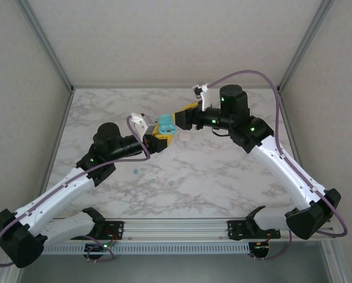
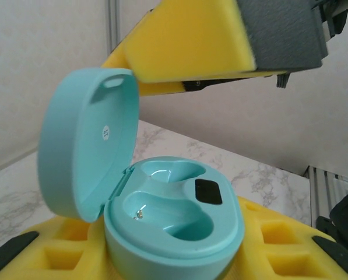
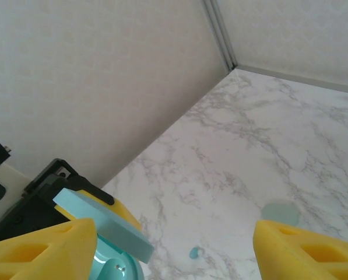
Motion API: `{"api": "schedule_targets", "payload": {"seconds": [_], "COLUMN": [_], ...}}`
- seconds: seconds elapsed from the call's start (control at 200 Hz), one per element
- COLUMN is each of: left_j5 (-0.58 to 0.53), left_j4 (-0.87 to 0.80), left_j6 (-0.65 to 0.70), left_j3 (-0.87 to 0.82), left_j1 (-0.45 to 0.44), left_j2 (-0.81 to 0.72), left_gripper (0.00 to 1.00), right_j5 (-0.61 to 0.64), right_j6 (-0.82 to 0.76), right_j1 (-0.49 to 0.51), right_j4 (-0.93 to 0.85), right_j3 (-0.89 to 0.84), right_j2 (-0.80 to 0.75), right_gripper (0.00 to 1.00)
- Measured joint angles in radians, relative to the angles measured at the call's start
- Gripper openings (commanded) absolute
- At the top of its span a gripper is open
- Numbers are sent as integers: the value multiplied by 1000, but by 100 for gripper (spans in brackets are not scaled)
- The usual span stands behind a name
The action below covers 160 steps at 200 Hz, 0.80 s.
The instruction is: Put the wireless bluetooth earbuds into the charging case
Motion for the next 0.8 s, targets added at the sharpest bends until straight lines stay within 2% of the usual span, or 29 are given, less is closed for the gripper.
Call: {"api": "schedule_targets", "payload": {"seconds": [0.175, 0.3, 0.38, 0.42, 0.516, 0.651, 0.801], "left_j5": [-57, -102, -129, -142, -167, -189, -209], "left_j4": [9, 8, -1, -15, -48, -97, -153], "left_j6": [8, 11, 16, 19, 31, 41, 45], "left_j3": [-27, -56, -70, -72, -72, -71, -71], "left_j1": [-1, -1, -1, -1, 0, 0, 0], "left_j2": [-38, -70, -106, -130, -202, -302, -370], "left_gripper": [10, 10, 10, 10, 11, 11, 11], "right_j5": [-10, 60, 86, 90, 71, 43, 77], "right_j6": [26, 63, 86, 95, 92, 59, -4], "right_j1": [-2, -34, -79, -97, -108, -82, -7], "right_j4": [-16, -77, -137, -169, -238, -362, -518], "right_j3": [21, 55, 109, 144, 225, 326, 467], "right_j2": [-9, -4, 53, 108, 284, 594, 884], "right_gripper": [75, 63, 55, 49, 43, 44, 44]}}
